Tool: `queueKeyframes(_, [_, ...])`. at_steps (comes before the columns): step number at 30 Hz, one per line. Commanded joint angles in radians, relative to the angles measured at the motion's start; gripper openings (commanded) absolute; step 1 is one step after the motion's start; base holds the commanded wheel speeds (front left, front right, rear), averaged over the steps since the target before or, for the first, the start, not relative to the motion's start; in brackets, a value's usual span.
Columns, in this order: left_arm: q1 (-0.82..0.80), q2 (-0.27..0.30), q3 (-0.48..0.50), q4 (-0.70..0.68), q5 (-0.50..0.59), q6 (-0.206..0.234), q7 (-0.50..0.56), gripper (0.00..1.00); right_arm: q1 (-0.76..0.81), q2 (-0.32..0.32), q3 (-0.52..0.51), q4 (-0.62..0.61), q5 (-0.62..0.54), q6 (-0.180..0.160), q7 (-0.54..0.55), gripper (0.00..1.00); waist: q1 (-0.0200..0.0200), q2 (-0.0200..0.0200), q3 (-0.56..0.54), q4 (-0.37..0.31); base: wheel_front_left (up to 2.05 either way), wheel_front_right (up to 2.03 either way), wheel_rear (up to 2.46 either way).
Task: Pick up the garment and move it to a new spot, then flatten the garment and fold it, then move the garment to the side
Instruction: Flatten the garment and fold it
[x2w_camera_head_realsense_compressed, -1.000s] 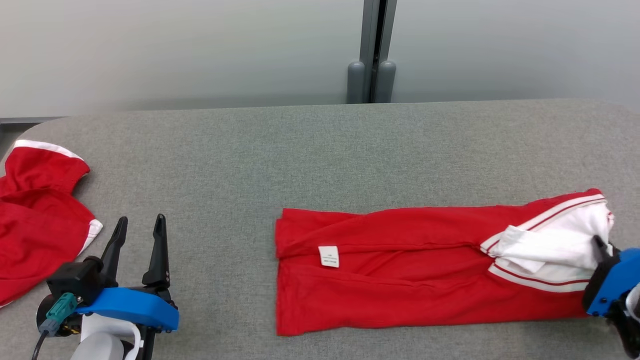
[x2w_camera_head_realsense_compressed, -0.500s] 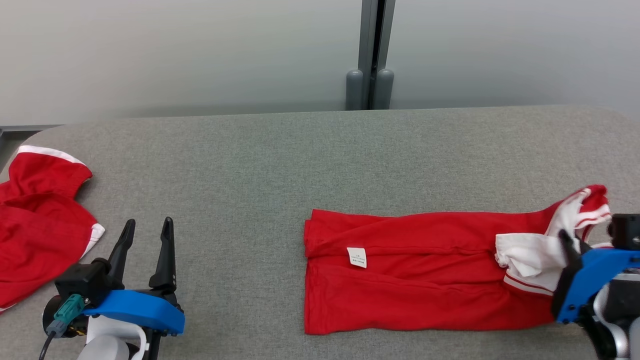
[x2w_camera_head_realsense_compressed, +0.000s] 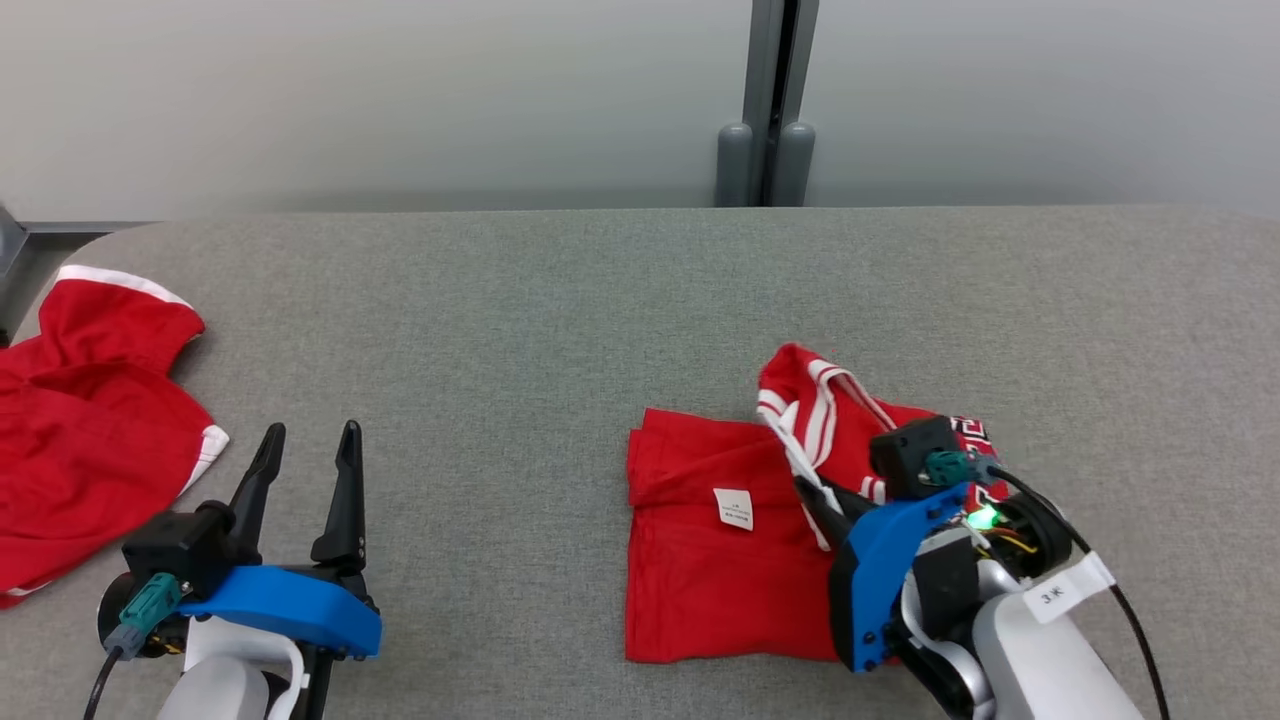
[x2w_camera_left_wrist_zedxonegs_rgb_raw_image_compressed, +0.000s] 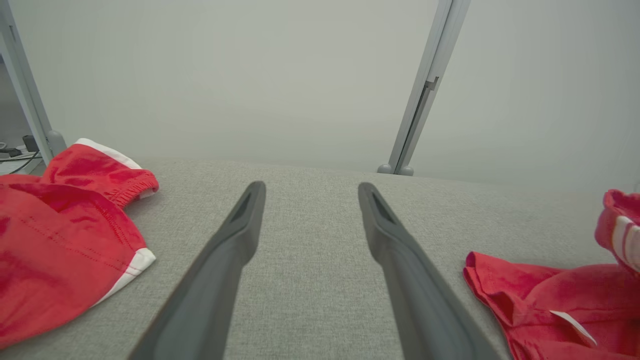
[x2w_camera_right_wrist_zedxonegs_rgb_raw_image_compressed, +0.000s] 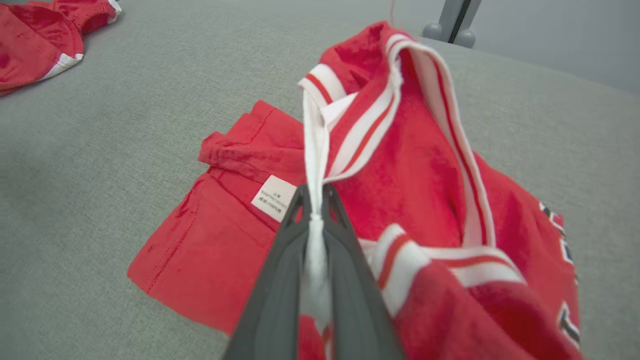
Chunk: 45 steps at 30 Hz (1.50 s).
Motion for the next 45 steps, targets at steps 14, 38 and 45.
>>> queueKeyframes(14, [-0.046,0.001,-0.022,0.026,-0.004,-0.011,-0.005,1.00,-0.174,0.006,0.190,0.299,0.159,0.000,-0.106,0.00,0.0000,0.0000,0.023,0.048,0.00,0.00,0.00])
queueKeyframes(38, [-0.015,0.017,-0.017,0.022,-0.021,0.008,-0.017,1.00,-0.189,-0.024,0.168,0.108,0.281,0.000,-0.251,1.00,0.0000,0.0000,0.000,0.005,0.00,0.00,0.00])
queueKeyframes(45, [0.002,0.021,-0.020,0.007,-0.026,0.018,-0.013,1.00,-0.035,-0.069,-0.020,-0.053,0.220,0.000,-0.169,1.00,0.0000,0.0000,-0.011,-0.010,0.00,0.00,0.00])
